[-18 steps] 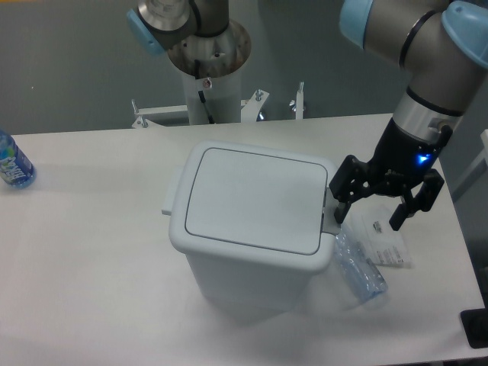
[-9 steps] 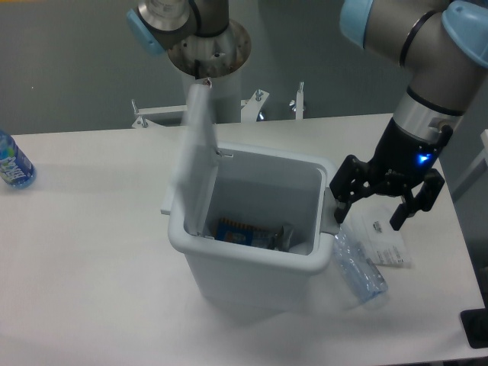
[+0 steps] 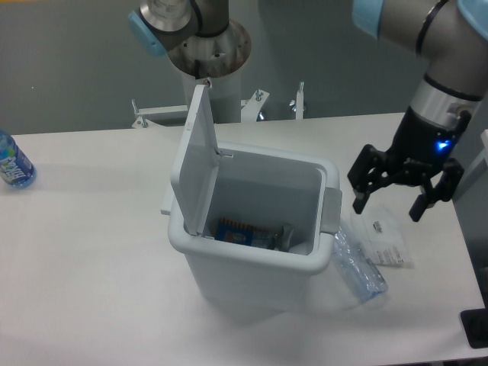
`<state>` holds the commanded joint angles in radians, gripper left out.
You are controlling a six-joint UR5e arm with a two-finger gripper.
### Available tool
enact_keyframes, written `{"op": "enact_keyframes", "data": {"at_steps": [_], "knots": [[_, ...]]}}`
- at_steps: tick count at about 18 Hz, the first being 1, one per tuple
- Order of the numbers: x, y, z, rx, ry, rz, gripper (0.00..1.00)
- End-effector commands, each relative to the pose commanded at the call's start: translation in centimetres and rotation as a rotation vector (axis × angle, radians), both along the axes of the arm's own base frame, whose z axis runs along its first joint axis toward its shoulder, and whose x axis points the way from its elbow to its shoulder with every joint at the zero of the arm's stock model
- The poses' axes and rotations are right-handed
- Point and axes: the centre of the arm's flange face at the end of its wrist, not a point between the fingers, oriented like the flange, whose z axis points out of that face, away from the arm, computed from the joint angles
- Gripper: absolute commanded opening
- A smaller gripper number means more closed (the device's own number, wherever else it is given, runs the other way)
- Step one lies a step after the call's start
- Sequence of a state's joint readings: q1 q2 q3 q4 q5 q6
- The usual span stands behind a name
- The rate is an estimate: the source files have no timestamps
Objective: Open the trash can
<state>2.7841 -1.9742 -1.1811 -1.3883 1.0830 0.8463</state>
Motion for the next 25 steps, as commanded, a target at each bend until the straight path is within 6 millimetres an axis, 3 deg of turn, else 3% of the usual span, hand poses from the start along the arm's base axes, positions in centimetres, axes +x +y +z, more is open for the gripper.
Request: {"op": "enact_keyframes", "data": {"at_steps": [4,9,16,25], "knots": [[-1.4,-1.9,-1.4,-0.008,0.057,-0.104,1.0],[-1.8,-2.9,-3.7,-0.101,0.114,-0.225,1.0],[-2.0,-5.0,-6.7,-0.315,0.252,-0.602,1.0],[-2.7,-5.0,-9.7,-0.382,0.252,-0.712,1.0]]}}
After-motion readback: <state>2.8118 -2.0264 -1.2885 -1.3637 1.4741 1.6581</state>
